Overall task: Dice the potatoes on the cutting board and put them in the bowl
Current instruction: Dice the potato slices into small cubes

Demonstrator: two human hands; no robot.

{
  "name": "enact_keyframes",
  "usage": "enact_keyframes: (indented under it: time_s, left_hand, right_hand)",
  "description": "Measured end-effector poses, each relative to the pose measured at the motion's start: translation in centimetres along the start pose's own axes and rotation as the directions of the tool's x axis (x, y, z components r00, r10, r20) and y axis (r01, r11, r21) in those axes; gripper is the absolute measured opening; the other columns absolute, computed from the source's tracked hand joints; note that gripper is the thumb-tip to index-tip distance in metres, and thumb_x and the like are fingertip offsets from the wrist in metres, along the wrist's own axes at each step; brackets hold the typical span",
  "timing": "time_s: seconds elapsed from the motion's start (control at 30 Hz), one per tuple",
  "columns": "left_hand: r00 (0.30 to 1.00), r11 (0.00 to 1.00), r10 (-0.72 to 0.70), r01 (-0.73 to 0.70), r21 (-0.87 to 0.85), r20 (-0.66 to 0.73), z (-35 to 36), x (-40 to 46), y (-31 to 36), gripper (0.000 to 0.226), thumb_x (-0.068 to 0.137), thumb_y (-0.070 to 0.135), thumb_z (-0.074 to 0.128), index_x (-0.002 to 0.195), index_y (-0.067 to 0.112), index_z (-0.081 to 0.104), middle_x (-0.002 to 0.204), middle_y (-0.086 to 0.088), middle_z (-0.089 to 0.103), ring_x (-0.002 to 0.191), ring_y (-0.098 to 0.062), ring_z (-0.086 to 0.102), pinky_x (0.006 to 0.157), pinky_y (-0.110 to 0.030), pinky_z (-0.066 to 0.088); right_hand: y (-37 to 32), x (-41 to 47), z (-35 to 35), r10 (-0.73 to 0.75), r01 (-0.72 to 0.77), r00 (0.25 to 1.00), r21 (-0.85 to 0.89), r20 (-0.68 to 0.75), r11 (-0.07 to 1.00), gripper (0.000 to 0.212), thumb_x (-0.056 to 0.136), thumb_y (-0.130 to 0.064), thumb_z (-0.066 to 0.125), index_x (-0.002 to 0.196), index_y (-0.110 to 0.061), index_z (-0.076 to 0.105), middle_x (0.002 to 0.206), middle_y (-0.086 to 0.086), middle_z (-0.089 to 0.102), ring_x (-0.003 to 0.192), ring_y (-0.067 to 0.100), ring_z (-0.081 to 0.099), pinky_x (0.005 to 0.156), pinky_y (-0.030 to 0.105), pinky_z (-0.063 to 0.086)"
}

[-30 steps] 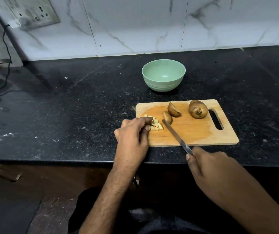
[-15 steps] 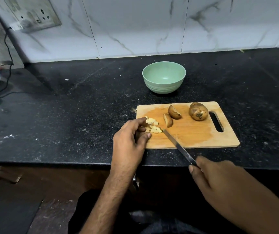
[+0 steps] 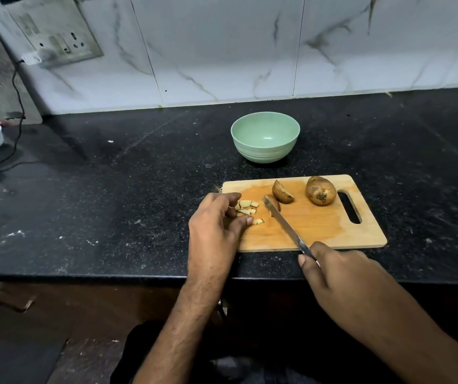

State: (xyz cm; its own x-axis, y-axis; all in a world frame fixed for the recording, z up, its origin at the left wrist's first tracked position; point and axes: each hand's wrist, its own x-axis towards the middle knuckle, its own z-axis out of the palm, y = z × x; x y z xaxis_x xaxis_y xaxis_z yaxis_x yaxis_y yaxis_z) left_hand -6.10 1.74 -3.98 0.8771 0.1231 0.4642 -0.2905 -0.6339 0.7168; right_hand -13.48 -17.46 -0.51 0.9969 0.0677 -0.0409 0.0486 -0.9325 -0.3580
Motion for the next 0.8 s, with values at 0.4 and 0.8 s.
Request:
enact_keyframes:
  time_s: [0.4,0.8]
  left_hand:
    - [0.931,0.942,0.072,-0.181,0.282,0.358,2.6,2.2,2.3,0.06,0.087,0.052,0.068,0.141,0.033,0.049,0.135,0.016,0.051,0.126,-0.007,0.042,0.108,-0.034,0.025]
    - [0.975,0.981,0.029,-0.07,0.181,0.219,3.0,1.6,2.3,0.045,0.074,0.052,0.081,0.112,0.034,0.064,0.106,0.022,0.062,0.106,-0.002,0.052,0.098,-0.029,0.025]
  right_hand:
    - [2.1,-0.2,-0.6,0.03,-0.03,0.998,0.001,-0.048,1.0,0.03,0.102,-0.053,0.026,0.105,-0.032,0.048,0.076,-0.005,0.054,0.074,0.019,0.053,0.064,0.033,0.041]
    - [2.3,-0.6,-0.7,0.013,-0.012,0.999,0.031,-0.053,0.999,0.028,0.102,-0.055,0.024,0.099,-0.034,0.043,0.075,-0.007,0.053,0.076,0.017,0.053,0.063,0.032,0.04]
